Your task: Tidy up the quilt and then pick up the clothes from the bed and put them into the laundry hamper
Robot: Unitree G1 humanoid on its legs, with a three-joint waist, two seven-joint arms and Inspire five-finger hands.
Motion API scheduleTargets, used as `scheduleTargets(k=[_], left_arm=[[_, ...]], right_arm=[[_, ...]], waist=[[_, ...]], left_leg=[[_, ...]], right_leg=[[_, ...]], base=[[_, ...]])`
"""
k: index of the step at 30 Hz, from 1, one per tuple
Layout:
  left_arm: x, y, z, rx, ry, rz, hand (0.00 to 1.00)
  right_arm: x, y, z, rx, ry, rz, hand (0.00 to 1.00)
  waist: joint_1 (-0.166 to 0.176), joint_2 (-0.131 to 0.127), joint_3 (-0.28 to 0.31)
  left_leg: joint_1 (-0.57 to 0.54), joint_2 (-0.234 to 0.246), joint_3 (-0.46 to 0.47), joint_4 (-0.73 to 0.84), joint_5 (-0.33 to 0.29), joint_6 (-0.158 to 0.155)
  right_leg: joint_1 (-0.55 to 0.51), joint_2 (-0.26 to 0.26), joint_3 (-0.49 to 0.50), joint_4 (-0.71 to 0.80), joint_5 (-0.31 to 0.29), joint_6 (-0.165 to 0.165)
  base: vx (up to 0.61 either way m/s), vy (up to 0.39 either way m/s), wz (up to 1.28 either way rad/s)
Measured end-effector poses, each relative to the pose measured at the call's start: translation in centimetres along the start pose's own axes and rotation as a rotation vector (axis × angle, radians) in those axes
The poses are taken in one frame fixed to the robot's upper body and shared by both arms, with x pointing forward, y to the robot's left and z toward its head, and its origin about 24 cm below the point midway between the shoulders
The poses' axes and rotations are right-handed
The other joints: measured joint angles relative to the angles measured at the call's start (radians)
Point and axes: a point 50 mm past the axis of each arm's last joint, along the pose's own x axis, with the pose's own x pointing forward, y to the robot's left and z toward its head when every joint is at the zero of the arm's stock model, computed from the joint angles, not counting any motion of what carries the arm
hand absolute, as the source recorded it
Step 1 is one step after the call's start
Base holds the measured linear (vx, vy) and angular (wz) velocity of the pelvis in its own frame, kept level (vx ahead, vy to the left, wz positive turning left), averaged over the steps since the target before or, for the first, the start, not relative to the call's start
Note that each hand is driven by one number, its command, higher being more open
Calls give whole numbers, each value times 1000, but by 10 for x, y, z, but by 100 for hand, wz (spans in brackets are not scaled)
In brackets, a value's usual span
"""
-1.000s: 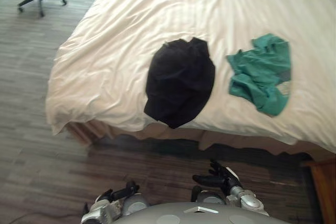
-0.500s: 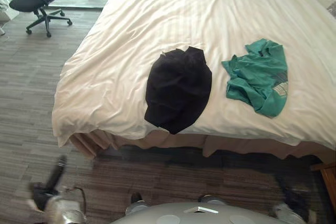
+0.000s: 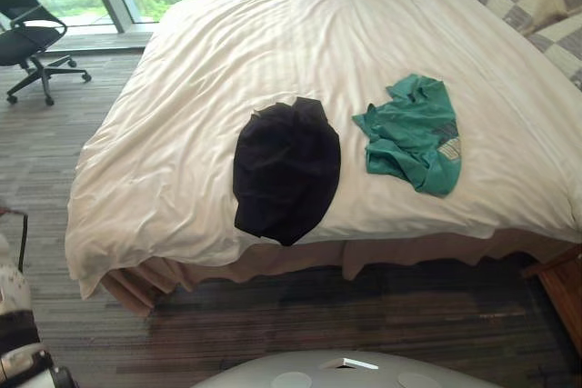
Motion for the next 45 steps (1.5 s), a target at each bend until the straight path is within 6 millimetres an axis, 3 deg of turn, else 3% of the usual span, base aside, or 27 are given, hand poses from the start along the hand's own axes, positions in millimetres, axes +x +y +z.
scheduleTargets(k=[2, 3, 5, 8, 10, 13, 19, 26, 32, 35, 37, 38, 40, 45], left_arm=[[11, -31, 2, 26, 0, -126, 100], [12, -36, 1, 33, 1, -142, 100], [16, -64, -2, 105, 16, -257, 100], [15, -89, -17, 187, 75, -350, 100], [13, -107, -31, 267, 143, -431, 100], [10, -126, -38, 328, 174, -533, 100], [6, -167, -44, 332, 230, -649, 100], [-16, -185, -70, 499, 341, -813, 100], [-10, -187, -82, 725, 421, -846, 100], [-10, -198, -82, 770, 446, -856, 100], [3, -208, -68, 733, 411, -809, 100], [5, -208, -66, 726, 414, -801, 0], [4, -208, -66, 755, 417, -820, 0], [4, -200, -68, 811, 395, -818, 0]], right_arm=[[6, 41, -4, -66, 26, 200, 100], [6, 45, -4, -82, 29, 224, 100], [2, 69, -10, -159, 55, 367, 100], [-1, 81, -15, -179, 87, 445, 100], [-1, 89, -14, -173, 84, 477, 100], [2, 91, -12, -193, 80, 493, 100], [-4, 101, -15, -229, 88, 579, 100], [-15, 110, -4, -222, 34, 687, 100], [-22, 116, -1, -184, 18, 720, 100], [-16, 133, 29, -155, -116, 758, 100], [-12, 149, 59, -114, -235, 775, 100], [-11, 152, 66, -110, -262, 785, 100], [-11, 166, 89, -97, -349, 836, 100], [-9, 174, 111, -166, -443, 923, 100]], waist=[[-11, -6, 8], [-12, -7, 9], [-19, -17, 15], [-42, -16, 18], [-79, -3, 36], [-110, 16, 76], [-144, 13, 134], [-182, 13, 159], [-201, 24, 213], [-215, 58, 285], [-212, 82, 341], [-209, 89, 354], [-203, 97, 370], [-200, 99, 369]], left_leg=[[21, -4, 28, 0, -4, 3], [22, -4, 30, 0, -4, 3], [32, -8, 58, 0, -8, 3], [31, -9, 72, 0, -8, 4], [32, -8, 76, 0, -7, 4], [37, -7, 87, 1, -6, 6], [49, -3, 131, 27, -16, 9], [64, 1, 164, 26, -27, -2], [-1, -17, 192, 26, -20, 8], [-74, -37, 206, 29, -10, 22], [-125, -40, 226, 35, 1, 35], [-132, -40, 226, 40, 1, 36], [-153, -42, 235, 56, 1, 35], [-155, -34, 259, 82, -15, 30]], right_leg=[[1, 0, 25, -3, 19, 4], [2, 0, 26, -5, 23, 5], [2, -2, 33, -23, 41, 12], [5, -2, 41, -48, 57, 13], [6, -1, 43, -52, 60, 17], [-2, 1, 63, -52, 62, 16], [-16, 10, 121, -51, 77, 9], [-27, 19, 151, -52, 80, 12], [-114, 9, 188, -49, 106, 19], [-216, -3, 209, -5, 109, 26], [-298, -6, 223, 49, 99, 27], [-312, -7, 223, 68, 92, 28], [-372, -7, 229, 153, 46, 30], [-404, 0, 240, 219, 9, 29]], base=[[-64, 32, -41], [-67, 18, -29], [-73, 7, -29], [-66, -3, -15], [-46, -15, -5], [-21, -15, -15], [7, -8, -29], [-16, -11, -14], [-50, -15, -17], [-57, -12, -14], [-54, -32, -9], [-70, -49, 4], [-46, -43, 0], [-3, -25, -8]])
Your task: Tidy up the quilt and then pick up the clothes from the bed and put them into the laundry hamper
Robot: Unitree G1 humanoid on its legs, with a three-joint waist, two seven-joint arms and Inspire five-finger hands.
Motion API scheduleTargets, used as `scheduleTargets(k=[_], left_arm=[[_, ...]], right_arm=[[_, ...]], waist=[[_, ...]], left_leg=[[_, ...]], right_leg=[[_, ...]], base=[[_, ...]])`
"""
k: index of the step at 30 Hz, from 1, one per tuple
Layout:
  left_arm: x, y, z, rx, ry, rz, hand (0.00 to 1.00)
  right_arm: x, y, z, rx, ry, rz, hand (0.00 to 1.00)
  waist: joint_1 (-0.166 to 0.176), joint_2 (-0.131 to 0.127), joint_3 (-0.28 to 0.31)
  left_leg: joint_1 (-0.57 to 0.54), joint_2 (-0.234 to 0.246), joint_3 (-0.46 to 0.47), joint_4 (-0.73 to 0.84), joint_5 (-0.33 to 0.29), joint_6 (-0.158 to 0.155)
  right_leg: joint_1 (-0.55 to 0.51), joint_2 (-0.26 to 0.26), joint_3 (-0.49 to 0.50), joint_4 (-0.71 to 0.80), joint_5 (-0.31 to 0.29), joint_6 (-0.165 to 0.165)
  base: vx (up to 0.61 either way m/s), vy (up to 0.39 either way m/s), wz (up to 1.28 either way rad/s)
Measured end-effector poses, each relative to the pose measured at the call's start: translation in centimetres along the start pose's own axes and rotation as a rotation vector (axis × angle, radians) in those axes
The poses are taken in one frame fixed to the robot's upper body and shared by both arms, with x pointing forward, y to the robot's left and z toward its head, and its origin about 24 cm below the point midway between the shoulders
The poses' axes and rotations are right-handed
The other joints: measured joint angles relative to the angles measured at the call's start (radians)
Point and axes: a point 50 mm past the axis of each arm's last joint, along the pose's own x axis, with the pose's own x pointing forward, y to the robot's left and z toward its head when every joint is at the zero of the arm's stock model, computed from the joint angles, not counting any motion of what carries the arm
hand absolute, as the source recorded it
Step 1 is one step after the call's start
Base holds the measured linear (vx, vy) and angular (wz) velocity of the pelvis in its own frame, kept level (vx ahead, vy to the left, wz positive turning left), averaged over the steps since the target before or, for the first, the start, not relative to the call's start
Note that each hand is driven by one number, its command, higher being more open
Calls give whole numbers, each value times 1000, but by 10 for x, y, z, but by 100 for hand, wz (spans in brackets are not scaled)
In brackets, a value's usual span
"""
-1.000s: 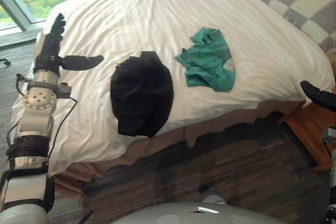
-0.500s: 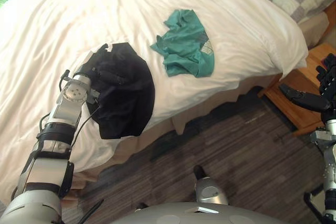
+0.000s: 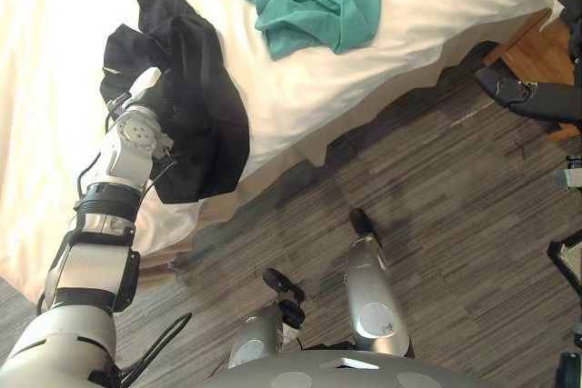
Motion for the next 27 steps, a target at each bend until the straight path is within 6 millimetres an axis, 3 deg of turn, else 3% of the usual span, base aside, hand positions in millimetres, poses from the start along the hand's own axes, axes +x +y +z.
scheduleTargets(k=[3, 7, 11, 13, 15, 16, 17, 19, 21, 23, 25, 27], left_arm=[[-7, -8, -6, -33, -53, -5, 0], [-26, -36, -18, -244, -155, -85, 0], [-77, -108, -54, -609, -165, -309, 0], [-99, -137, -76, -701, -82, -403, 0], [-136, -184, -114, -807, 124, -507, 0], [-160, -207, -138, -825, 283, -549, 0], [-174, -217, -149, -825, 361, -566, 0], [-228, -243, -185, -836, 627, -572, 0], [-249, -243, -201, -830, 719, -520, 0], [-269, -249, -209, -774, 786, -547, 0], [-292, -264, -206, -770, 834, -565, 0], [-297, -273, -199, -795, 833, -569, 0]], right_arm=[[5, 0, 3, -92, 16, 36, 100], [15, 2, 4, -145, 49, 61, 100], [35, 1, 10, -230, 69, 36, 100], [47, -3, 9, -240, 89, 31, 100], [63, -15, 0, -263, 159, 19, 100], [68, -24, -10, -271, 224, 0, 100], [71, -28, -14, -276, 256, -11, 100], [78, -42, -30, -279, 363, -36, 100], [83, -48, -33, -292, 404, -32, 100], [93, -43, -31, -317, 402, 0, 100], [103, -36, -29, -349, 400, 37, 100], [107, -37, -29, -381, 421, 51, 100]], waist=[[7, 1, -1], [23, 10, -7], [62, 8, -9], [84, 7, -9], [119, 8, -10], [143, 7, -9], [157, 7, -9], [204, 9, -8], [247, 20, -3], [268, 31, -1], [276, 41, 5], [288, 45, 8]], left_leg=[[14, 0, 0, 0, 0, 0], [21, -1, -30, 0, 3, 1], [40, 2, -100, 7, 5, 3], [29, 2, -128, 16, 5, 4], [-1, 1, -172, 21, 7, 7], [-23, 2, -201, 27, 10, 11], [-33, 3, -215, 30, 12, 12], [-66, 1, -258, 33, 24, 17], [-87, 0, -281, 32, 33, 20], [-105, -7, -292, 33, 38, 24], [-132, -29, -303, 29, 48, 31], [-150, -44, -304, 9, 68, 30]], right_leg=[[7, -7, -6, 20, -9, 0], [25, -24, -53, 47, -31, 2], [99, -53, -152, 47, -55, 0], [114, -59, -177, 42, -56, -1], [121, -69, -218, 29, -56, -1], [122, -72, -243, 27, -56, -2], [122, -73, -253, 27, -56, -2], [122, -86, -297, 26, -59, -7], [116, -92, -317, 30, -60, -9], [98, -108, -329, 48, -67, -12], [63, -137, -339, 85, -82, -7], [26, -160, -346, 121, -92, -8]], base=[[45, 3, 4], [39, -13, 26], [37, -17, 53], [14, -20, 48], [-7, -9, 58], [-8, -11, 57], [6, -18, 61], [14, -18, 55], [-2, -6, 41], [-16, 6, 26], [-30, 23, 26], [-42, 12, 25]])
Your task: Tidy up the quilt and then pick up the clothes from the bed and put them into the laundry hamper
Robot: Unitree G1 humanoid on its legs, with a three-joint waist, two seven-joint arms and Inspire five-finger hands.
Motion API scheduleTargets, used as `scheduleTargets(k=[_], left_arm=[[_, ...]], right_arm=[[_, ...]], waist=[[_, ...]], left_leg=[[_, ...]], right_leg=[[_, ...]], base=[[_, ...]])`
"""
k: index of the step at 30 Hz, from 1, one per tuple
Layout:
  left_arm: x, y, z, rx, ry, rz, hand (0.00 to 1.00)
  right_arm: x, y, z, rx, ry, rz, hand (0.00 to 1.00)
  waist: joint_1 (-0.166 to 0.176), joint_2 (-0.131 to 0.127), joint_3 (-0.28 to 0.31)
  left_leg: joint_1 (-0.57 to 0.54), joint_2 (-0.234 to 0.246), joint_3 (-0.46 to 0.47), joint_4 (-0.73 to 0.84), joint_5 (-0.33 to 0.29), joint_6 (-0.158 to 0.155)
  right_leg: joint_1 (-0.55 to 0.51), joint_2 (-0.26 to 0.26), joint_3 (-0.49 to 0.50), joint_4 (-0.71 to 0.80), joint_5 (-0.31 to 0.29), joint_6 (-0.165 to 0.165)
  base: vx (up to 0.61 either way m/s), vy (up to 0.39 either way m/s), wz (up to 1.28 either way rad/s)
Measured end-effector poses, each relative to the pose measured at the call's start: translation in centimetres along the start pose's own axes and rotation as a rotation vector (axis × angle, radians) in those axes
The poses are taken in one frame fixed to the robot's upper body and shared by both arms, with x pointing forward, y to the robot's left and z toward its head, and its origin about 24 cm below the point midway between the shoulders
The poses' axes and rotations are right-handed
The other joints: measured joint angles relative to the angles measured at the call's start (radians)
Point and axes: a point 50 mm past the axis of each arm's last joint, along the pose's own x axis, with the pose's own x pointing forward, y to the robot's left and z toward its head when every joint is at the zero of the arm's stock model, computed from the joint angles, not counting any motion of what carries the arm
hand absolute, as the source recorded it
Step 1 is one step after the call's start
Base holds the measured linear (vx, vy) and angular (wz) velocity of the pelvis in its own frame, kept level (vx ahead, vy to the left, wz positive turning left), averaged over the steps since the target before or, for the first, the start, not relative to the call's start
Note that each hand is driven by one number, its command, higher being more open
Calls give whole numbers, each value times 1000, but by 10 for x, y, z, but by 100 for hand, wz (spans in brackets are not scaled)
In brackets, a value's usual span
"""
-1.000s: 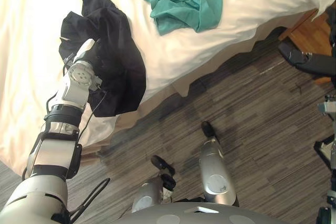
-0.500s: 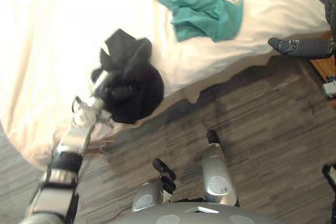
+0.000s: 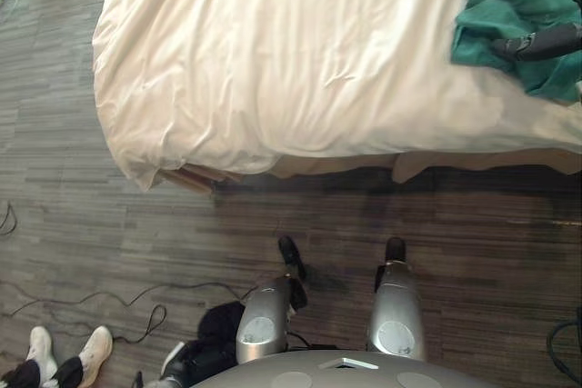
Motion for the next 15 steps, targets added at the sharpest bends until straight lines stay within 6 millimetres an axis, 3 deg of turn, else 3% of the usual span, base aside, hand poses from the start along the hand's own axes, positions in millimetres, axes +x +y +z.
scheduleTargets(k=[3, 4, 10, 15], left_arm=[[4, -13, 17, 36, -79, -32, 0], [5, -14, 25, 47, -111, -32, 0], [6, -14, 34, 76, -133, -39, 0], [4, -9, 38, 105, -151, -57, 0]], right_arm=[[6, -14, 9, -56, 23, -4, 100], [8, -24, 17, -57, 28, -26, 0], [5, -58, 33, -179, 103, 32, 0], [1, -67, 22, -260, 179, 34, 0]], waist=[[5, 8, 22], [3, 10, 29], [0, 11, 34], [3, 14, 32]], left_leg=[[-38, -13, 28, -35, 26, -9], [-58, -11, 67, -42, 45, -10], [-94, -33, 71, -48, 83, -3], [-81, -44, 66, -41, 81, -3]], right_leg=[[-72, -35, -21, 71, -27, -2], [-110, -55, -30, 109, -44, -2], [-200, -121, -90, 222, -81, -26], [-177, -150, -109, 246, -103, -25]], base=[[-56, -30, 38], [-58, -79, 45], [-3, -118, 13], [16, -81, 16]])
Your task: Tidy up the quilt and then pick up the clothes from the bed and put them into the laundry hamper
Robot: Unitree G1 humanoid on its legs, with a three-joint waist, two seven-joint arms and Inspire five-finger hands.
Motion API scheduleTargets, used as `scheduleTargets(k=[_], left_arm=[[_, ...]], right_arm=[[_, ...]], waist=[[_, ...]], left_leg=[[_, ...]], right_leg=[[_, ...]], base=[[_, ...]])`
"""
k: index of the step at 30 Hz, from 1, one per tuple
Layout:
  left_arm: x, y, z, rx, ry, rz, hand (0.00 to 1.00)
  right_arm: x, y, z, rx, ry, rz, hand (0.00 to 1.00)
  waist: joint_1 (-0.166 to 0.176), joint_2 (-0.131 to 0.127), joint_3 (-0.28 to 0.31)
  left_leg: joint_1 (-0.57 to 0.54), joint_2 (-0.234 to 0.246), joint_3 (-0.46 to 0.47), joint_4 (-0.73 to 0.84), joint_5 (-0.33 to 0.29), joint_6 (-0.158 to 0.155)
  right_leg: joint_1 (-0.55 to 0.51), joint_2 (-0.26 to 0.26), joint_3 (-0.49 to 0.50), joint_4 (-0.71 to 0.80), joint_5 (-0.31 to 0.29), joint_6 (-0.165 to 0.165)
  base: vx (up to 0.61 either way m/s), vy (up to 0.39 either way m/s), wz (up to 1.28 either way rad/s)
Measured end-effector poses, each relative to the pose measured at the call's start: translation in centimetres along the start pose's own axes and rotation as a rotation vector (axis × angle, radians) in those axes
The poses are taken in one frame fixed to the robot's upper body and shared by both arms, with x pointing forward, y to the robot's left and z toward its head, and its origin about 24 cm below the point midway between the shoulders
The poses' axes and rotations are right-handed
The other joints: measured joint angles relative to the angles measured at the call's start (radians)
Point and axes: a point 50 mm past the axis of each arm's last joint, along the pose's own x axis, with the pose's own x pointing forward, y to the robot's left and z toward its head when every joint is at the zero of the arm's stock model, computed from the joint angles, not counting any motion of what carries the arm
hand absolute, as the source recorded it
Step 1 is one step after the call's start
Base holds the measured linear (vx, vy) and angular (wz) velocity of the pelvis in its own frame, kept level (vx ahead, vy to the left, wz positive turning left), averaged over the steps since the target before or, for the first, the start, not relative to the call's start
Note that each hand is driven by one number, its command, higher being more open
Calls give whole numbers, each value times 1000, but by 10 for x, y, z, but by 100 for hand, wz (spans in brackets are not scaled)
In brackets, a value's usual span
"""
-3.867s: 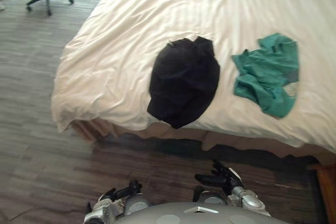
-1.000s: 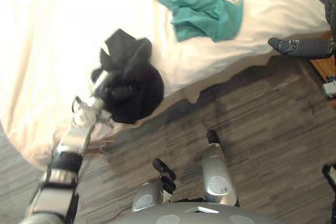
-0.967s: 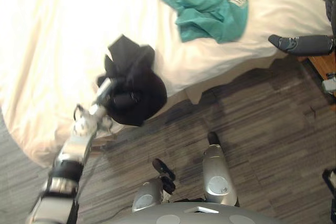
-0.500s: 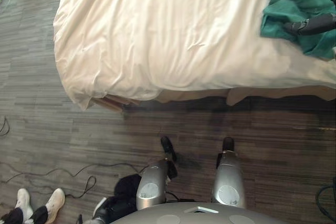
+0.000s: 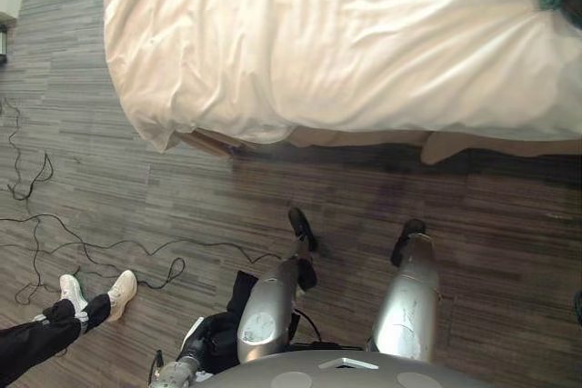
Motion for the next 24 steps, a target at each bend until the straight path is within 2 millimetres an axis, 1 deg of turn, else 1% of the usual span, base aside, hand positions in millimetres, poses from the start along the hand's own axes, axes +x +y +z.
scheduleTargets(k=[2, 4, 5, 6, 7, 8, 9, 10, 11, 12, 13, 14, 15, 16, 18, 19, 20, 21, 22, 23, 24], left_arm=[[-1, 6, 6, 23, -22, 3, 0], [-6, 23, 20, 78, -79, 18, 0], [-8, 29, 24, 86, -95, 28, 0], [-13, 44, 37, 105, -140, 62, 0], [-20, 61, 53, 133, -198, 105, 0], [-25, 70, 62, 146, -225, 129, 0], [-35, 87, 80, 176, -279, 178, 0], [-46, 106, 102, 213, -339, 238, 0], [-51, 115, 112, 232, -367, 270, 0], [-62, 135, 131, 266, -407, 341, 0], [-71, 155, 148, 289, -430, 417, 0], [-75, 164, 154, 285, -437, 450, 0], [-79, 180, 161, 252, -446, 508, 0], [-80, 190, 162, 206, -446, 556, 0], [-79, 193, 161, 143, -466, 576, 0], [-77, 190, 161, 106, -497, 570, 0], [-74, 184, 159, 69, -529, 550, 0], [-71, 176, 157, 30, -566, 523, 0], [-67, 162, 152, -30, -611, 477, 0], [-62, 143, 150, -85, -655, 417, 0], [-58, 133, 147, -108, -665, 385, 0]], right_arm=[[0, 4, -11, -19, 47, 13, 0], [-1, 22, -30, -37, 91, 68, 0], [-1, 29, -36, -26, 96, 88, 0], [-4, 45, -50, 22, 104, 130, 0], [-8, 63, -64, 98, 99, 170, 0], [-11, 74, -71, 144, 92, 190, 0], [-19, 95, -86, 238, 81, 227, 0], [-31, 115, -104, 347, 85, 248, 0], [-38, 125, -112, 394, 95, 263, 0], [-52, 144, -128, 518, 116, 282, 0], [-63, 159, -141, 669, 142, 279, 0], [-68, 165, -146, 770, 152, 266, 0], [-77, 178, -154, 1055, 148, 221, 0], [-85, 193, -156, 1307, 123, 153, 0], [-98, 207, -158, 1506, 79, 64, 0], [-111, 217, -157, 1584, 55, 25, 0], [-122, 227, -155, 1611, 50, 19, 0], [-134, 239, -153, 1631, 56, 24, 0], [-151, 258, -148, 1661, 73, 45, 0], [-171, 281, -140, 1685, 113, 83, 0], [-180, 293, -135, 1697, 136, 108, 0]], waist=[[6, -4, -1], [9, -14, -6], [11, -20, -10], [15, -33, -22], [18, -49, -34], [18, -58, -48], [17, -72, -81], [17, -83, -101], [11, -87, -112], [-2, -92, -138], [-5, -92, -158], [-5, -90, -169], [-10, -82, -182], [-23, -76, -200], [-29, -72, -215], [-34, -80, -218], [-40, -88, -226], [-48, -98, -234], [-57, -115, -249], [-66, -132, -260], [-71, -138, -263]], left_leg=[[16, -4, 1, 10, -5, 4], [52, -10, 7, 18, -13, 10], [62, -10, 8, 19, -16, 12], [76, -7, 15, 28, -30, 12], [89, -1, 29, 43, -49, 14], [91, 4, 40, 52, -62, 13], [99, 10, 66, 60, -70, 16], [120, 9, 68, 63, -69, 20], [127, 7, 63, 62, -68, 20], [140, 7, 47, 55, -68, 20], [161, 6, 40, 38, -68, 19], [171, 10, 40, 29, -67, 17], [197, 20, 42, 9, -66, 15], [221, 29, 47, -14, -65, 14], [261, 32, 62, -49, -64, 12], [280, 34, 75, -50, -64, 12], [292, 35, 79, -50, -64, 12], [301, 37, 80, -50, -65, 12], [308, 40, 82, -50, -67, 15], [316, 48, 83, -50, -70, 15], [320, 53, 83, -50, -71, 14]], right_leg=[[24, -8, -6, -1, -2, 2], [80, -24, -26, -3, -12, 8], [94, -25, -30, -5, -13, 7], [115, -26, -35, -9, -17, 8], [136, -26, -35, -14, -21, 12], [143, -25, -36, -18, -22, 13], [157, -26, -39, -31, -22, 14], [191, -24, -47, -47, -22, 15], [211, -22, -58, -55, -21, 15], [247, -16, -80, -85, -17, 22], [281, 3, -87, -125, -6, 38], [297, 15, -88, -147, 2, 43], [337, 41, -95, -200, 28, 43], [372, 68, -99, -256, 57, 44], [415, 92, -96, -321, 91, 44], [448, 104, -88, -371, 118, 46], [473, 114, -86, -414, 139, 47], [499, 122, -86, -454, 159, 48], [527, 134, -86, -504, 182, 47], [549, 148, -85, -537, 203, 41], [557, 155, -85, -547, 213, 37]], base=[[52, -48, 16], [61, -43, 16], [68, -48, 6], [73, -51, -4], [54, -40, -6], [67, -31, -7], [102, -18, -3], [114, -13, 4], [115, -13, 18], [105, -1, 15], [103, 11, 5], [111, 17, -18], [105, 20, -27], [136, 33, -30], [109, 60, -31], [81, 53, -33], [111, 43, -27], [105, 25, -17], [115, 18, -13], [75, 13, -8], [52, 9, -10]])
